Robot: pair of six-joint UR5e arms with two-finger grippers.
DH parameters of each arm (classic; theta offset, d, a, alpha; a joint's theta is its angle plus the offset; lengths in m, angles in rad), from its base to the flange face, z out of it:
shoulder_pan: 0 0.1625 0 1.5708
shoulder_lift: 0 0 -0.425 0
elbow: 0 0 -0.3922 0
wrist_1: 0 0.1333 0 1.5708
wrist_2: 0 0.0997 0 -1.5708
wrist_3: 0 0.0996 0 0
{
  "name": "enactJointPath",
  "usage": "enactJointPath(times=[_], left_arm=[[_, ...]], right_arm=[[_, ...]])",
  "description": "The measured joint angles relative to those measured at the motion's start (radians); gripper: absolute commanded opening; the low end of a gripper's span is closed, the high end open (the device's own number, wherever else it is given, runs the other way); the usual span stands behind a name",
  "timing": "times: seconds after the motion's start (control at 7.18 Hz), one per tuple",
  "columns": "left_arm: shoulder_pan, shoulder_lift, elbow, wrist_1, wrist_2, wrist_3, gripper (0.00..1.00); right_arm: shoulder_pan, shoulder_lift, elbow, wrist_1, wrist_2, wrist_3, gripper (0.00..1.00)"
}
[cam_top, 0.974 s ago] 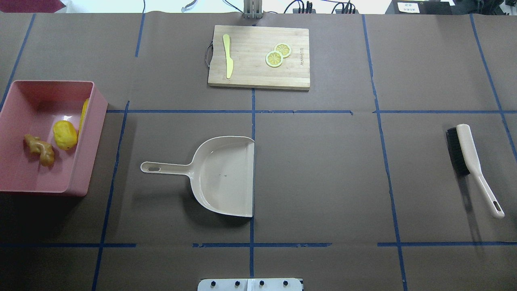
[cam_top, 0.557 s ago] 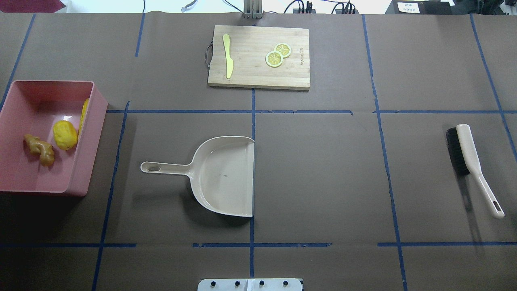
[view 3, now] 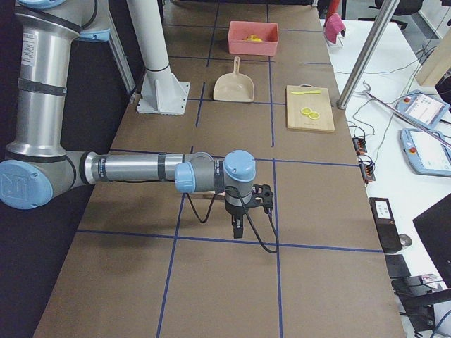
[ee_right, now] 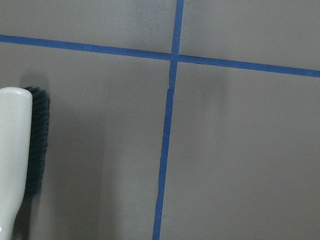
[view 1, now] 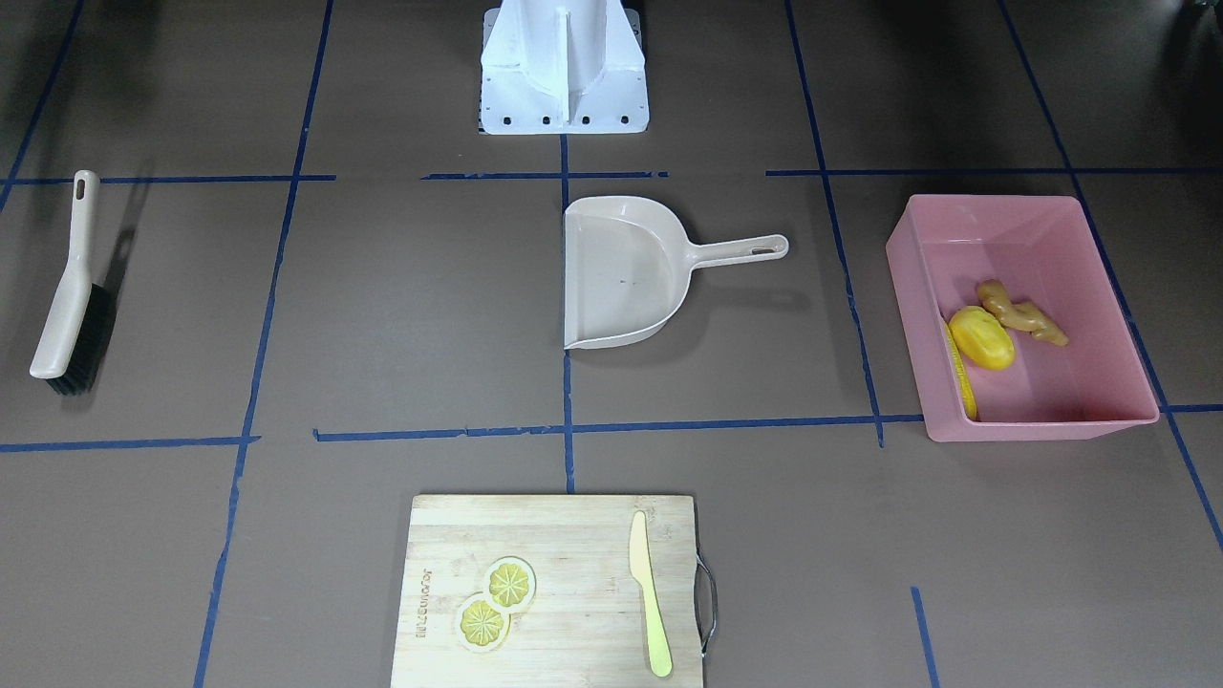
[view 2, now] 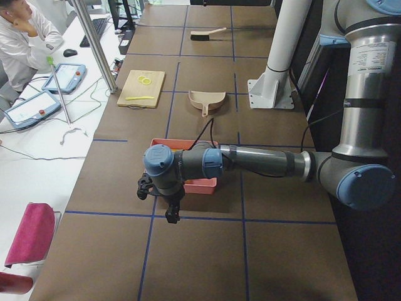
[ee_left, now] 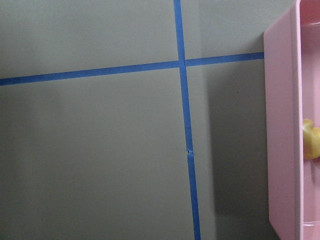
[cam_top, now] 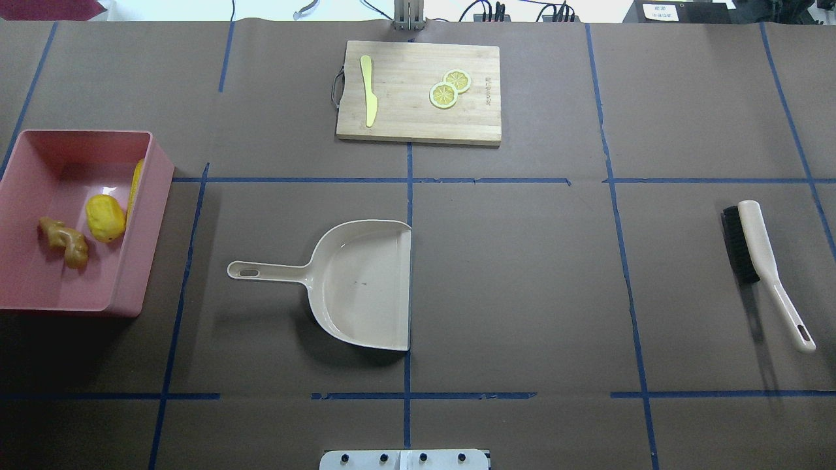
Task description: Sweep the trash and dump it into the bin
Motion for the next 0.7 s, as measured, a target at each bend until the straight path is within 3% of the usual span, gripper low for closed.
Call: enactJointPath(times=[0.7], left_arm=[[0.001,0.002,0.001,0.0,-0.001,0.001,1.0]], right_arm=[[-0.006,0.001,0.001,0.001,0.0,0.015,1.0]])
